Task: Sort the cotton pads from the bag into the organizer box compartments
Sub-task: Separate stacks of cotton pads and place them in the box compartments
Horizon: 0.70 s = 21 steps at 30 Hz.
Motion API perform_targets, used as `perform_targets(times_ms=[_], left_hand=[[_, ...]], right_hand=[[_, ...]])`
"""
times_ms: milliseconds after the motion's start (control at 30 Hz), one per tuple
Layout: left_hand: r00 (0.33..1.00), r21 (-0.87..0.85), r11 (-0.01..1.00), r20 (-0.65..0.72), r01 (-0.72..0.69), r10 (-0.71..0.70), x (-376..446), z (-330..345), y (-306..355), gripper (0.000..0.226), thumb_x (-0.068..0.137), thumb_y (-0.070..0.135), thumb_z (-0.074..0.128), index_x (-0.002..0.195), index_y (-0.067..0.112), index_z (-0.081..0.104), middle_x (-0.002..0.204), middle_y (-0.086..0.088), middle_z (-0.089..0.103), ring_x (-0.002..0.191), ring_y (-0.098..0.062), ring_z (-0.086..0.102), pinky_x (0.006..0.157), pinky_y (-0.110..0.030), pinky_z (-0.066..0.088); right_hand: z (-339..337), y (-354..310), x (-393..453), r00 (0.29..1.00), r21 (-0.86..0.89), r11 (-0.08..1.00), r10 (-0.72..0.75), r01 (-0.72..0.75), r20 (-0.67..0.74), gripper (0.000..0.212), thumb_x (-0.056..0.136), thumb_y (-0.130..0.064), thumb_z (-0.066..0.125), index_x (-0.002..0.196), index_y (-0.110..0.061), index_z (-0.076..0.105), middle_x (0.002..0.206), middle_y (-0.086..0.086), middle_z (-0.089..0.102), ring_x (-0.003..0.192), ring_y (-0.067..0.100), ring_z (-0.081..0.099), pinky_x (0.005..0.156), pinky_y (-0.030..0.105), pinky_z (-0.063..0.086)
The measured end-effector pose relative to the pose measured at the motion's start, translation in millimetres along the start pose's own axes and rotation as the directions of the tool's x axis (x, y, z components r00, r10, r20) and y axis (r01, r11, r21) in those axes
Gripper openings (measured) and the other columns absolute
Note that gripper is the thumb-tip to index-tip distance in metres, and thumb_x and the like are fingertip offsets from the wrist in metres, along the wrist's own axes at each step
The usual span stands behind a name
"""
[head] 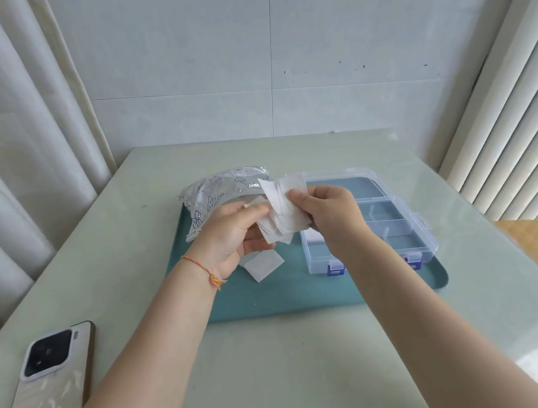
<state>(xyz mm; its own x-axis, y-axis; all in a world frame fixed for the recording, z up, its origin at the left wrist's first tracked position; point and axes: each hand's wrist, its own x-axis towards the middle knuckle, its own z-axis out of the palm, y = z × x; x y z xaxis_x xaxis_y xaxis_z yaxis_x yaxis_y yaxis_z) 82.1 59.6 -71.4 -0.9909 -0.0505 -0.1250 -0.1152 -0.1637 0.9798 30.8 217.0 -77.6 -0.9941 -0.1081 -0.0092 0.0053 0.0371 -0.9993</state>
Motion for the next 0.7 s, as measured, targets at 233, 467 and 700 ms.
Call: perform_targets(times_ms=[233, 467, 700], left_hand=[[0.980, 0.066, 0.995, -0.180, -0.071, 0.082, 5.0, -7.0, -3.9, 0.016, 0.089, 0.006, 0.066, 0.075, 0.013, 0.068, 0.070, -0.008, 0.061, 0.060, -0.019, 0.058, 0.049, -0.022, 0.050], [0.953, 0.181, 0.978, -0.264, -0.105, 0.151, 10.1, -12.1, -5.0, 0.024, 0.064, 0.029, 0.071, 0.063, 0.009, 0.058, 0.063, -0.007, 0.051, 0.054, -0.020, 0.047, 0.047, -0.024, 0.043], [0.971, 0.339, 0.929, -0.126, -0.149, 0.201, 5.9, -2.1, -10.7, 0.044, 0.068, 0.031, 0.071, 0.087, -0.009, 0.064, 0.070, -0.009, 0.058, 0.061, -0.019, 0.055, 0.052, -0.028, 0.047]], right_hand=[[-0.5, -6.8, -3.2, 1.000, 0.053, 0.999, 0.004, -0.005, 0.030, 0.015, 0.094, -0.014, 0.064, 0.089, -0.002, 0.072, 0.075, 0.008, 0.065, 0.064, 0.020, 0.059, 0.063, 0.028, 0.055], [-10.2, -15.6, -4.1, 0.996, 0.199, 0.980, 0.009, -0.028, 0.093, 0.025, 0.086, -0.019, 0.074, 0.070, -0.011, 0.057, 0.057, 0.001, 0.050, 0.050, 0.015, 0.050, 0.058, 0.026, 0.044], [4.9, -8.2, -10.5, 0.992, -0.106, 0.994, 0.025, -0.011, 0.125, 0.023, 0.082, -0.023, 0.079, 0.077, -0.012, 0.059, 0.069, 0.002, 0.058, 0.055, 0.011, 0.050, 0.051, 0.020, 0.039]])
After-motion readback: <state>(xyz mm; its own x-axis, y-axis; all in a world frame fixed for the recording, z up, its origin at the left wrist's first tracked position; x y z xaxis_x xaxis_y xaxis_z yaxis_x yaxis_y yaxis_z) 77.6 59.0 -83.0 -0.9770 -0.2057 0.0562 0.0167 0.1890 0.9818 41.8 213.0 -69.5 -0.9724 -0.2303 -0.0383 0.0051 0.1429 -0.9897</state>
